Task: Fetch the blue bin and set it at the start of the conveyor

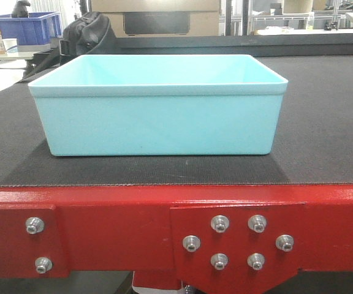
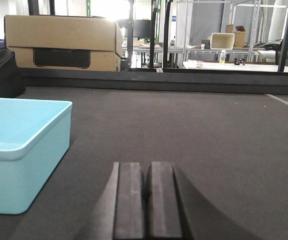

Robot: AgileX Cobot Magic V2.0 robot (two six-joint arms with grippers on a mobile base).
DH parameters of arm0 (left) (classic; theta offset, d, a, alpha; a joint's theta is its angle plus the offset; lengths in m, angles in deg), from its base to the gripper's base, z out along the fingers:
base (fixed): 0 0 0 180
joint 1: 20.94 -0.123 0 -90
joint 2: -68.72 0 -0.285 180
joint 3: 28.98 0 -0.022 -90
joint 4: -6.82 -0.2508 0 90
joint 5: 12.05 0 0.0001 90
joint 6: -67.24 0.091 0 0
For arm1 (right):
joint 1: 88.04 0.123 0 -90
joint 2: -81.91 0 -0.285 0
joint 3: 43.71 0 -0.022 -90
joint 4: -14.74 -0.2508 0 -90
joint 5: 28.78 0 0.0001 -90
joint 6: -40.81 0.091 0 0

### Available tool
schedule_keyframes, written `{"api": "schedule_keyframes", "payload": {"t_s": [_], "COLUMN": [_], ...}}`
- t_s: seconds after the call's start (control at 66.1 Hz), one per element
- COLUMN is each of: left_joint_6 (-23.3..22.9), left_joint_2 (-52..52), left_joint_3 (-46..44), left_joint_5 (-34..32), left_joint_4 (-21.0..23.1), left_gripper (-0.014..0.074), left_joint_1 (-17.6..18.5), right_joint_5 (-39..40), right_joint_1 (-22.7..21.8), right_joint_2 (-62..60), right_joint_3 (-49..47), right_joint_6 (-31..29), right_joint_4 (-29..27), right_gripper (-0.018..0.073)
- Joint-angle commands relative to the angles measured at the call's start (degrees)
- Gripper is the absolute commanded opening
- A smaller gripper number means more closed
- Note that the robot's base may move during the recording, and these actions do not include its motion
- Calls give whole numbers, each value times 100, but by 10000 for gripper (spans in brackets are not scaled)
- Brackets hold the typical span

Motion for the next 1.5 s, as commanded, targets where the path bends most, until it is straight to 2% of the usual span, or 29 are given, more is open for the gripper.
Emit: {"api": "schedule_keyframes", "payload": {"t_s": [0.0, 0.999, 1.09, 1.12, 1.166, 1.181, 1.196, 1.226, 1.241, 1.287, 1.423, 1.483], "left_joint_6": [-19, -19, 26, 244, 980, 1315, 1871, 2641, 3166, 3838, 3905, 3622], "left_joint_2": [25, 26, 177, 232, 313, 342, 389, 479, 517, 636, 1044, 1295], "left_joint_3": [-3, 10, 30, 44, 73, 97, 137, 204, 270, 463, 1090, 1423], "left_joint_5": [-99, -144, -140, -140, -140, -140, -140, -140, -140, -140, 116, 364], "left_joint_4": [-26, -26, -85, -60, 262, 424, 717, 1155, 1375, 1804, 1781, 1781], "left_gripper": [-111, -111, -111, -111, -111, -111, -111, -111, -111, -111, -111, -111], "left_joint_1": [-5, -5, -129, -170, -240, -267, -323, -438, -493, -679, -1329, -1657], "right_joint_5": [-75, -195, -195, -195, -195, -195, -195, -195, -195, -195, -195, -195], "right_joint_1": [-35, -35, -35, -35, -35, -35, -35, -35, -35, -35, -35, -35], "right_joint_2": [-94, -94, -94, -94, -94, -94, -94, -94, -94, -94, -94, -94], "right_joint_3": [0, 0, 0, 0, 0, 0, 0, 0, 0, 0, 0, 0], "right_joint_6": [30, 30, 30, 30, 30, 30, 30, 30, 30, 30, 30, 30], "right_joint_4": [68, 68, 68, 68, 68, 68, 68, 68, 68, 68, 68, 68], "right_gripper": [-165, -165, -165, -165, -165, -165, -165, -165, -165, -165, -165, -165]}}
